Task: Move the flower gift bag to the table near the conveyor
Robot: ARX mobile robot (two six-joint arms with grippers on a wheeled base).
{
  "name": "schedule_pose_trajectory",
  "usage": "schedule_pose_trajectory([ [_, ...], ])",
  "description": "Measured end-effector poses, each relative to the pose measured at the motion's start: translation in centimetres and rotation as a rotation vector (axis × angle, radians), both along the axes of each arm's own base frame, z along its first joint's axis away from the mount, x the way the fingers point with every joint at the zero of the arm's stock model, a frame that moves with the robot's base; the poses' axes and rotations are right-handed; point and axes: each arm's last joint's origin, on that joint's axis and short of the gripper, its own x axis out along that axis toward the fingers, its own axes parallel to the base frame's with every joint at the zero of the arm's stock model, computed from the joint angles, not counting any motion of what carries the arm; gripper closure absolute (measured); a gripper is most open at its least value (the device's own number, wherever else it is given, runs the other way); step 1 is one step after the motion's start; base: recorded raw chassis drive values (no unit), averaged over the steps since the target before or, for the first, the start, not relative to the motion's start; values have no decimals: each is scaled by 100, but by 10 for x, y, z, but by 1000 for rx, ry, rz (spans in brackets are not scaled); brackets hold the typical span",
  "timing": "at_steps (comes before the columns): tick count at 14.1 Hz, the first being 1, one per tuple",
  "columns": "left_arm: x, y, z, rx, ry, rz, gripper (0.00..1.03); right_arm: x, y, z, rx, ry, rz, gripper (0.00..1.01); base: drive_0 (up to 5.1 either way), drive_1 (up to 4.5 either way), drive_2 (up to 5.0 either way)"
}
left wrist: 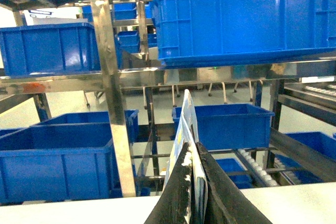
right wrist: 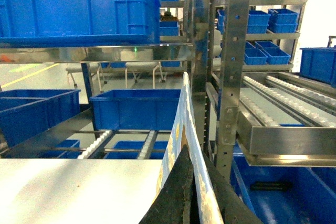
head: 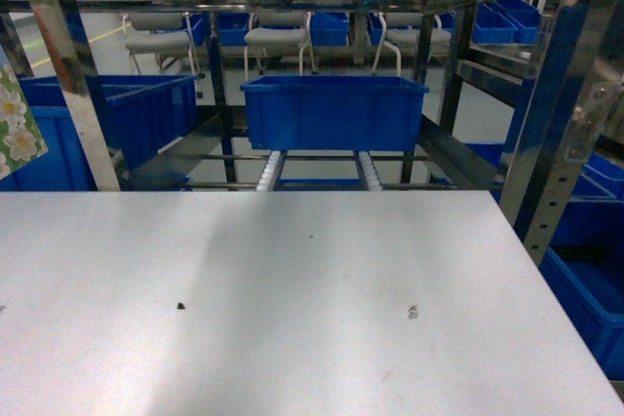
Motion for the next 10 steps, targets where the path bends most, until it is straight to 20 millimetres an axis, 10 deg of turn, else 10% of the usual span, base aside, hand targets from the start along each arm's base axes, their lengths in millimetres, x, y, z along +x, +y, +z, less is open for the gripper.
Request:
schedule_pose_trajectory([
  [10,0,0,0,0,1,0,101,0,0,0,0,-1,0,99,-487,159,331],
])
